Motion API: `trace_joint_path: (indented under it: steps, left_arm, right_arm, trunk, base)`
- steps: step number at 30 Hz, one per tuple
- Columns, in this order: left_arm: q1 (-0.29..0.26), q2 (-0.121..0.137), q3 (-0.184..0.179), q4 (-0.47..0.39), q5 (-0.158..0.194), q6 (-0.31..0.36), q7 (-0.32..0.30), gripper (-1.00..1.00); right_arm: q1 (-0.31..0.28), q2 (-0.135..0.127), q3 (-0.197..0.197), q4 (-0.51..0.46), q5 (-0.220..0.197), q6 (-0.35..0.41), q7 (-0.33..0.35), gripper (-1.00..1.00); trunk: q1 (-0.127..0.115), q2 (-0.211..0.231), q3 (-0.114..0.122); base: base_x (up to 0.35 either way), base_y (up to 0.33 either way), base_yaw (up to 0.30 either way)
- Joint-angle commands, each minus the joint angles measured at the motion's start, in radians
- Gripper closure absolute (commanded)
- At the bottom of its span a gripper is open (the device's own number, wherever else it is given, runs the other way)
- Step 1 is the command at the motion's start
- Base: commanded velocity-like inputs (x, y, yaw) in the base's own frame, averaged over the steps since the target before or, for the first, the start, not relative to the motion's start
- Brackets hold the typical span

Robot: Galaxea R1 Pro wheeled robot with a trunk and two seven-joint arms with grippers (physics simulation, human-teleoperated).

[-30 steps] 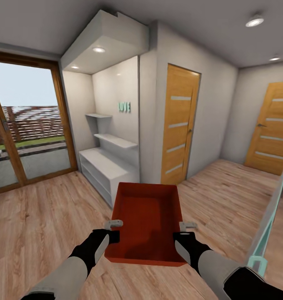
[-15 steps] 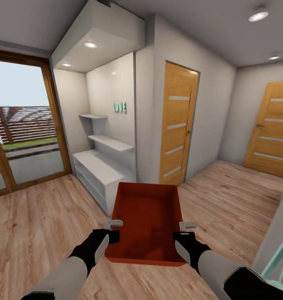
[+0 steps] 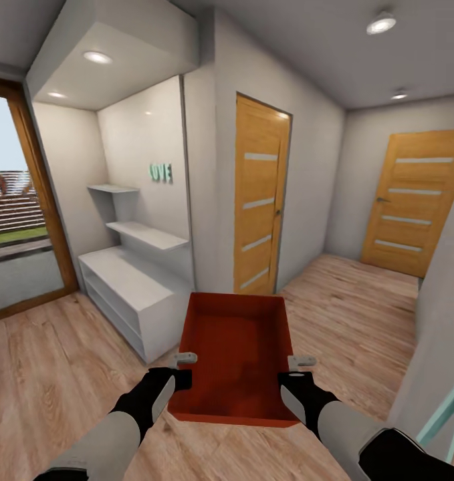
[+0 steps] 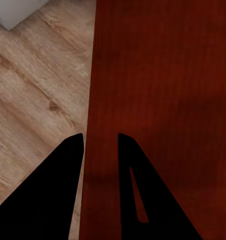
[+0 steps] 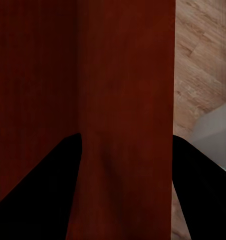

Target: Move the two storage containers from the living room to the garage. In the garage, place one container on the floor and stack the other container on top of it (either order is fine).

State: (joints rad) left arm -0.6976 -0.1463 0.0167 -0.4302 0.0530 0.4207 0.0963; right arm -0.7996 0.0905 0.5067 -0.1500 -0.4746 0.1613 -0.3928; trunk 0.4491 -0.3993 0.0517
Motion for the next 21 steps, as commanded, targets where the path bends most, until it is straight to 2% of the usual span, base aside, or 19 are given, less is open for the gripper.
trace_joint_path:
  steps: [1,21]
  left_arm:
    - [0.001,-0.001,-0.009,0.002,0.009,0.006,0.010,1.00]
    - [0.001,-0.001,-0.009,0.001,0.008,0.006,0.010,1.00]
  right_arm:
    - [-0.001,0.000,-0.014,-0.020,0.027,0.009,-0.008,1.00]
    - [-0.001,0.000,-0.014,-0.020,0.027,0.010,-0.008,1.00]
  trunk:
    - [0.001,-0.001,0.000]
    - [0.001,-0.001,0.000]
  base:
    - [0.322,0.000,-0.241]
    - [0.322,0.000,-0.231]
